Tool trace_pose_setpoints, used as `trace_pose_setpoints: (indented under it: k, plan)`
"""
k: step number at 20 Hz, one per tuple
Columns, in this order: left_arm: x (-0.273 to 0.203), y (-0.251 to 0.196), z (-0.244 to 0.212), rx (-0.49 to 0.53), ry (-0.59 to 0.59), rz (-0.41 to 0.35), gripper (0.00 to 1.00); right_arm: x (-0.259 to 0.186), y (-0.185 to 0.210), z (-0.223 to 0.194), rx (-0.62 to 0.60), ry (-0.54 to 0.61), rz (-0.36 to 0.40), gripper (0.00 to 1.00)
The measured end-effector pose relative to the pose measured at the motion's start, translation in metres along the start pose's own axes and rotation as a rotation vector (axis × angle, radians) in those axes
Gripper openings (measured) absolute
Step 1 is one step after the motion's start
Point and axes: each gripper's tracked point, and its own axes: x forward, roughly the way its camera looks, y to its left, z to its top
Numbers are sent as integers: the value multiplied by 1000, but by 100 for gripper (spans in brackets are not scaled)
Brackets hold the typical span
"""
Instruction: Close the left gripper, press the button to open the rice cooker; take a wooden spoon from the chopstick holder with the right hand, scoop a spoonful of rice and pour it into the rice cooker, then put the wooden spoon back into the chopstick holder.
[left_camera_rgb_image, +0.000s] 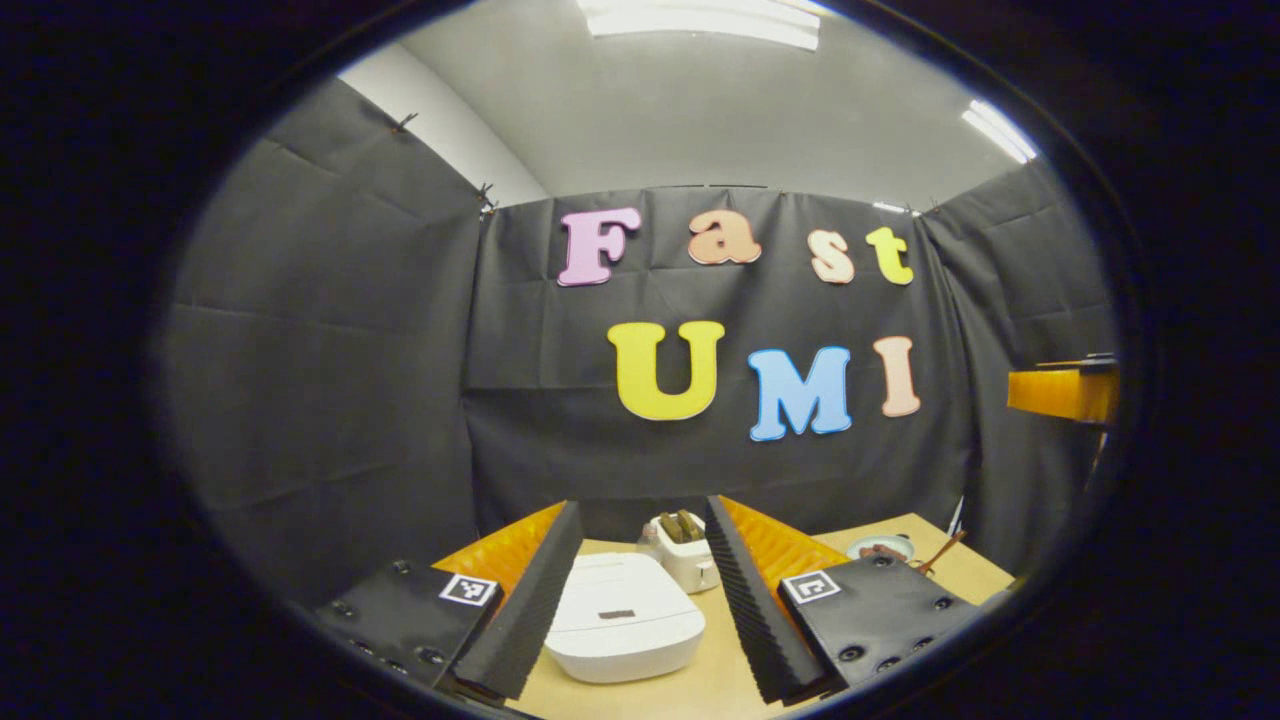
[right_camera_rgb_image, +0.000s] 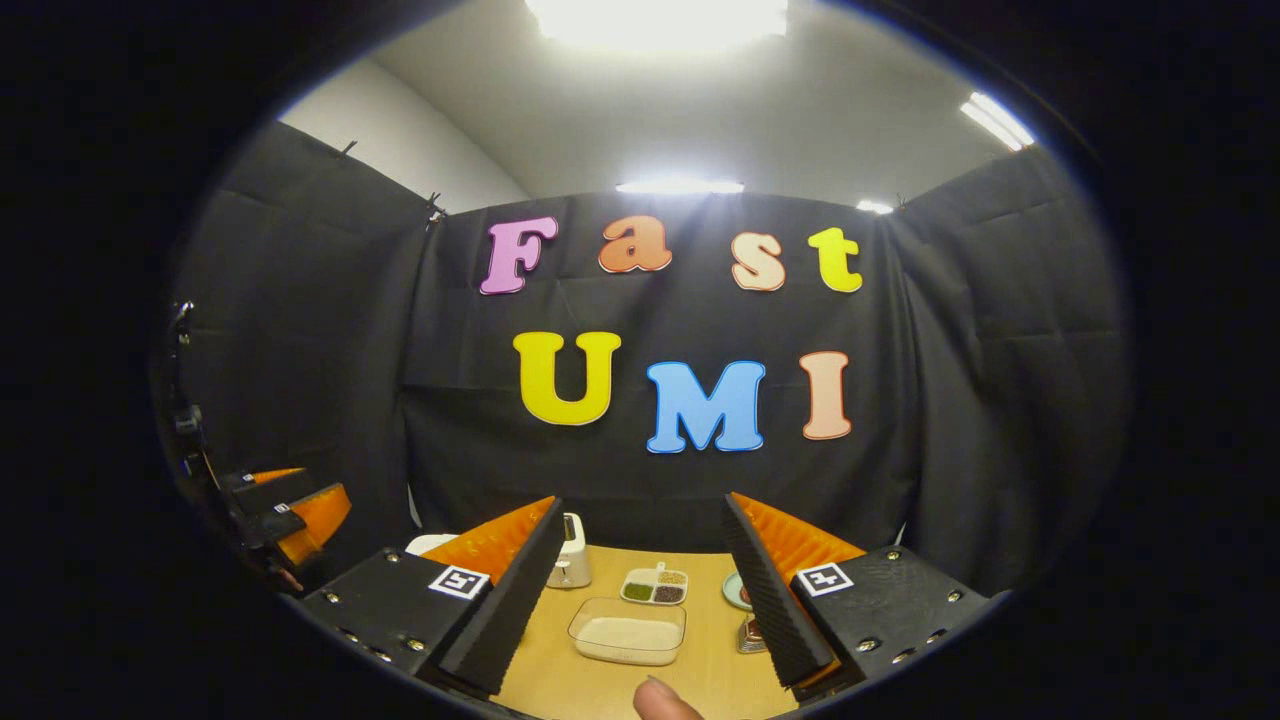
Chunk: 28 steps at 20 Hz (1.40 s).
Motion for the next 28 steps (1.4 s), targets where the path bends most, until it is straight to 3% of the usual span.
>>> trace_pose_setpoints:
  k: [2, 4, 6, 11, 13, 14, 18, 21, 25, 28]
  plan:
    - [17, 3, -20, -29, 34, -10, 88, 4, 14, -4, 7, 12, 10, 96]
    - [35, 5, -50, -70, 88, -14, 78, 7, 27, -5, 10, 20, 36, 96]
    - [53, 17, -78, -94, 145, 25, 67, 9, 29, -3, -7, 19, 43, 96]
    - [96, 19, -146, -90, 259, 48, 20, 7, 18, -8, -28, 34, 25, 96]
    - [112, 15, -175, -73, 321, 40, 20, 6, 10, -12, -37, 49, 13, 96]
    - [121, 17, -190, -57, 349, 55, 12, 5, 7, -14, -38, 56, 9, 96]
    - [149, 15, -244, -31, 454, 91, 7, 0, -5, -17, -44, 70, -13, 96]
    - [165, 8, -270, -64, 507, 113, 9, -2, -14, -22, -58, 85, -27, 96]
    - [188, 17, -295, -62, 577, 198, 7, -3, -14, -29, -64, 110, -25, 96]
    - [182, 14, -315, -91, 657, 232, 9, -2, -12, -27, -83, 110, -20, 96]
